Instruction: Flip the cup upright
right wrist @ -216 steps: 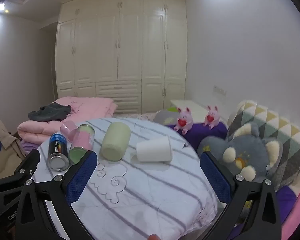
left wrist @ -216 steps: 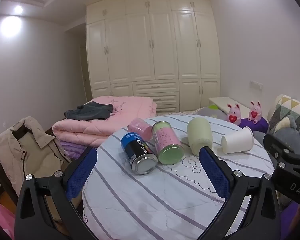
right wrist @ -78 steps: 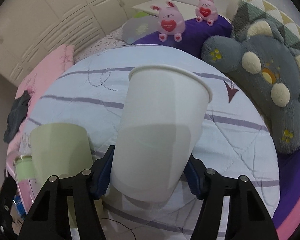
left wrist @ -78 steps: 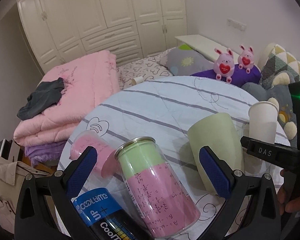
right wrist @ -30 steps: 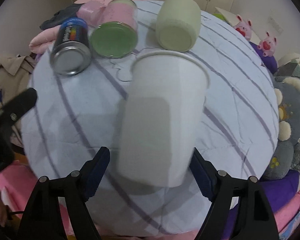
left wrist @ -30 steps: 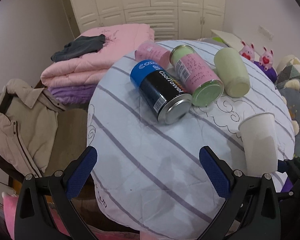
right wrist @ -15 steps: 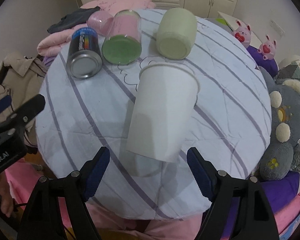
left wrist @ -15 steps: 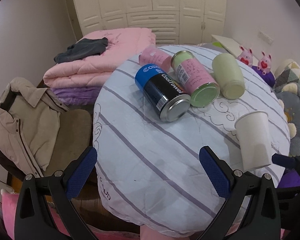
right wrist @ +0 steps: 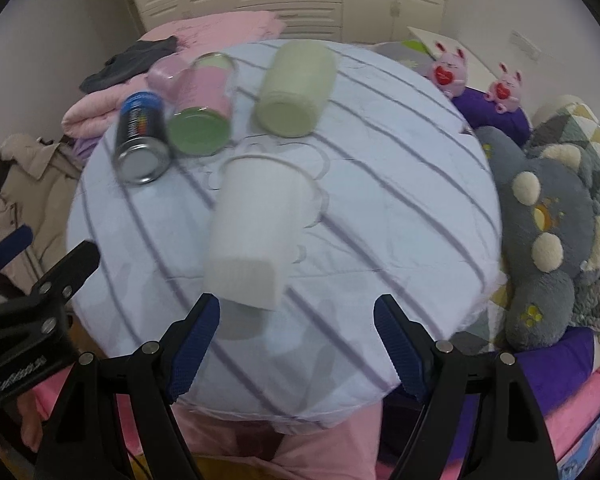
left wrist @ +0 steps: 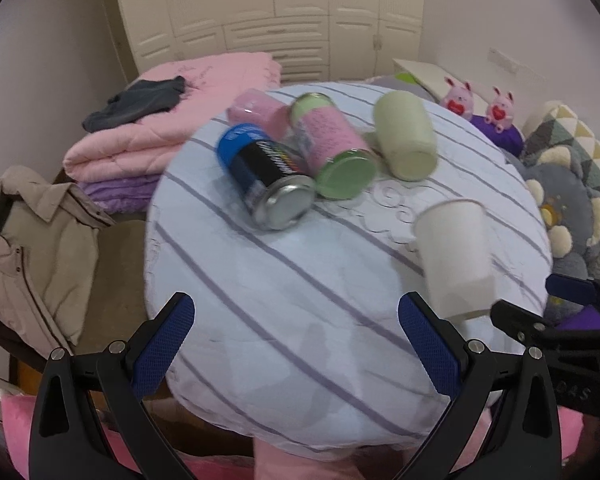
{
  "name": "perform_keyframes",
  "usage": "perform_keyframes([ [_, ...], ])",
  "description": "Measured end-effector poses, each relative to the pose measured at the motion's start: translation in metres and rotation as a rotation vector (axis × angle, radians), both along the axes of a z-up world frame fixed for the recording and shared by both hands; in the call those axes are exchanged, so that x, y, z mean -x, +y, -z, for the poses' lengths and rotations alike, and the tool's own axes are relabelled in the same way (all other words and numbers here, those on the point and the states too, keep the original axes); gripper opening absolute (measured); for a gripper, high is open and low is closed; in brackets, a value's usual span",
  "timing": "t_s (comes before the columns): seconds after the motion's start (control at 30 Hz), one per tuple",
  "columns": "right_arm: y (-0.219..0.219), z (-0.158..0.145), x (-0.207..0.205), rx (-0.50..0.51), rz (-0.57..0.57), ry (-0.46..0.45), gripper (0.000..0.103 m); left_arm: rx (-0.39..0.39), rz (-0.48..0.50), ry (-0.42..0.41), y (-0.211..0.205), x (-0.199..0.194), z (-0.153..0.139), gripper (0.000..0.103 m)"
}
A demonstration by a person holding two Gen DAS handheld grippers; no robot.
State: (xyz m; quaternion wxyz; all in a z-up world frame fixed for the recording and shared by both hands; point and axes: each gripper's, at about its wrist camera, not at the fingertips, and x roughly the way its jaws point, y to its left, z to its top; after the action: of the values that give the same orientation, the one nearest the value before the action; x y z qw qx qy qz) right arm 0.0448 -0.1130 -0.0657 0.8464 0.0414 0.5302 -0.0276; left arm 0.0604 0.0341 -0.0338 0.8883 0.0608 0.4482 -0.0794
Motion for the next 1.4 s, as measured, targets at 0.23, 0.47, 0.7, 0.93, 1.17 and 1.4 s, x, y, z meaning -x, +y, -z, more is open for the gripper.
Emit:
perform_keyframes([
  [0.23, -0.038, 0.009, 0.002, -0.013, 0.07, 0.022, 0.081, -0.022, 0.074, 0.035, -0.048, 0.004, 0.002, 0.103],
  [0.47, -0.074, 0.013, 0.001, -0.018, 0.132, 0.03, 0.081, -0.044, 0.132, 0.084, -0.096, -0.004, 0.006, 0.103],
  [0.7, -0.106, 0.02, -0.005, -0.003, 0.168, 0.044, 0.081, -0.037, 0.104, 0.157, -0.124, -0.027, 0.018, 0.103],
  [0.93, -0.127, 0.03, -0.017, -0.005, 0.18, 0.079, 0.081, -0.025, 0.042, 0.245, -0.133, -0.047, 0.033, 0.103],
  [1.17, -0.133, 0.038, -0.03, -0.026, 0.154, 0.106, 0.081, -0.054, -0.001, 0.282, -0.138, -0.056, 0.042, 0.103],
  [1.4, -0.135, 0.044, -0.037, -0.028, 0.14, 0.131, 0.081, -0.051, -0.015, 0.315, -0.14, -0.066, 0.048, 0.08],
])
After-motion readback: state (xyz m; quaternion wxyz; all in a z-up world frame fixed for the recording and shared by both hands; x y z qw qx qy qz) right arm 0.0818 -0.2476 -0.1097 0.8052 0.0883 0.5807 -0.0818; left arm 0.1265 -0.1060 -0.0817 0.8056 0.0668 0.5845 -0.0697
